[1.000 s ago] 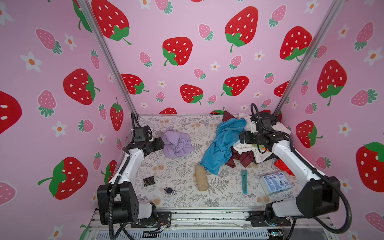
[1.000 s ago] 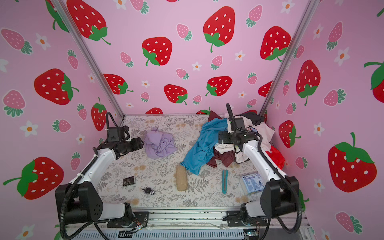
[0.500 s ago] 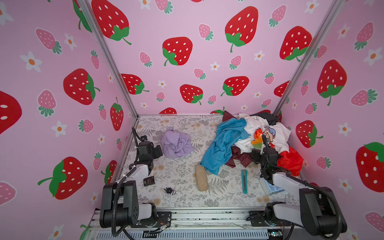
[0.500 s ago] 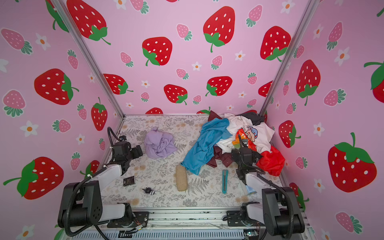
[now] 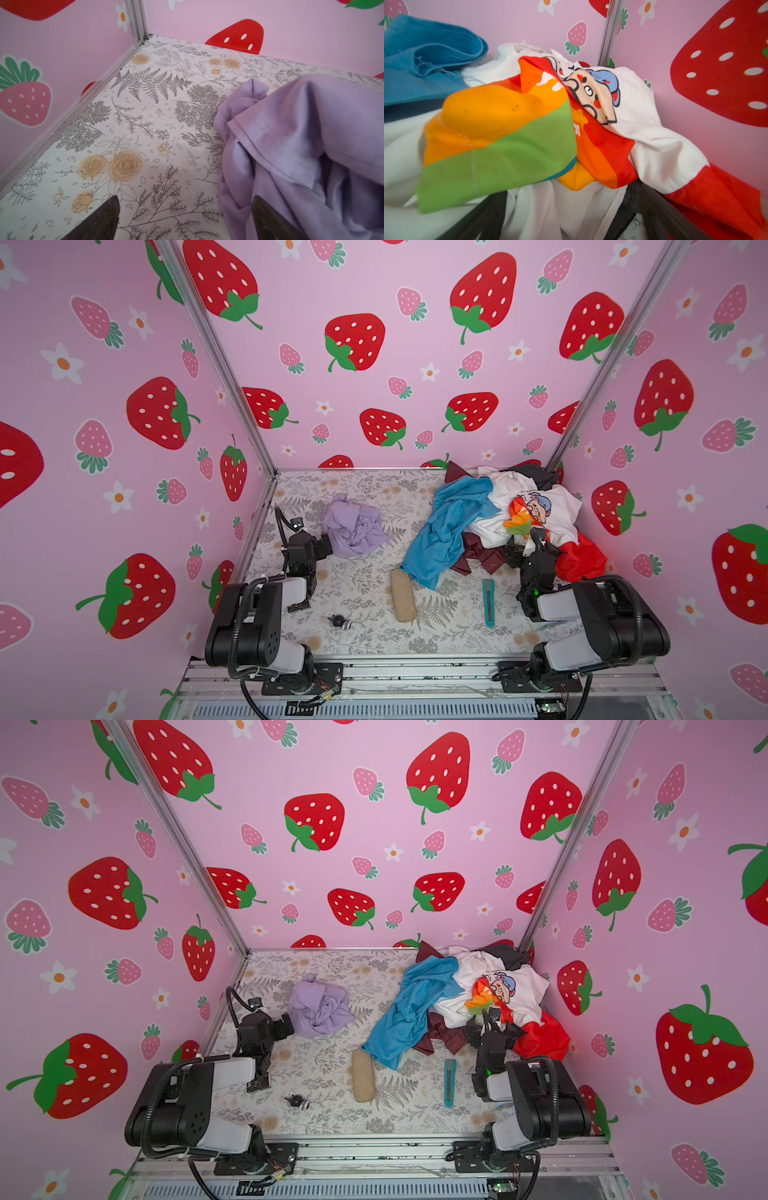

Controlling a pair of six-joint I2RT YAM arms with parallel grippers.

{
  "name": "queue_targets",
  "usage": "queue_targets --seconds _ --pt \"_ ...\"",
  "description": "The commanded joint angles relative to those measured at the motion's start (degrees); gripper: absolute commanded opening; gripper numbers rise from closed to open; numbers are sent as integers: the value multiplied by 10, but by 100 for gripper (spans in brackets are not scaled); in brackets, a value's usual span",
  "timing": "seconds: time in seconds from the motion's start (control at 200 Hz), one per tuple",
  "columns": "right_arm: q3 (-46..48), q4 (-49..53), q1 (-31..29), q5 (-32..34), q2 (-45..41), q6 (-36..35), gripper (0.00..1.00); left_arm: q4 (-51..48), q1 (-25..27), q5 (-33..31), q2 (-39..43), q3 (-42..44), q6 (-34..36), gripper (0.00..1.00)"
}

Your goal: Pick out a specific cloth from the pile

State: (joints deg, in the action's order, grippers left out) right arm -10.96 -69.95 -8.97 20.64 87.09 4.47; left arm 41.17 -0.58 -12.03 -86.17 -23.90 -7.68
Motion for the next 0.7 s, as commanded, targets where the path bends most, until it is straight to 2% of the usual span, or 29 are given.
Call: queue_targets --seconds 0.0,0.085,0.14,0.205,0.275,0.345,0.46,0.565,0.695 --pt "-12 -90 6 -6 37 -12 100 48 24 -27 -23 -8 36 100" --pt "-26 -45 8 -22 26 -14 100 53 23 -45 -23 -6 27 100" --pt "-26 -60 9 -22 35 -15 100 54 24 -49 -25 -6 28 99" --pt "-25 -51 9 -35 29 -22 100 61 36 -68 -23 -1 34 89" --pt "-10 -82 8 -31 29 -21 100 91 62 -105 -28 8 54 88" --pt "-10 -83 7 -14 29 -15 100 85 59 -102 -29 4 52 88" --pt "-35 -38 7 -19 34 -18 100 47 26 -56 -27 -11 26 91" --pt "-39 -35 7 -36 35 -24 100 45 26 -57 -26 -12 25 100" --pt "-39 -34 7 -38 34 -25 100 47 26 -57 -24 -9 26 99"
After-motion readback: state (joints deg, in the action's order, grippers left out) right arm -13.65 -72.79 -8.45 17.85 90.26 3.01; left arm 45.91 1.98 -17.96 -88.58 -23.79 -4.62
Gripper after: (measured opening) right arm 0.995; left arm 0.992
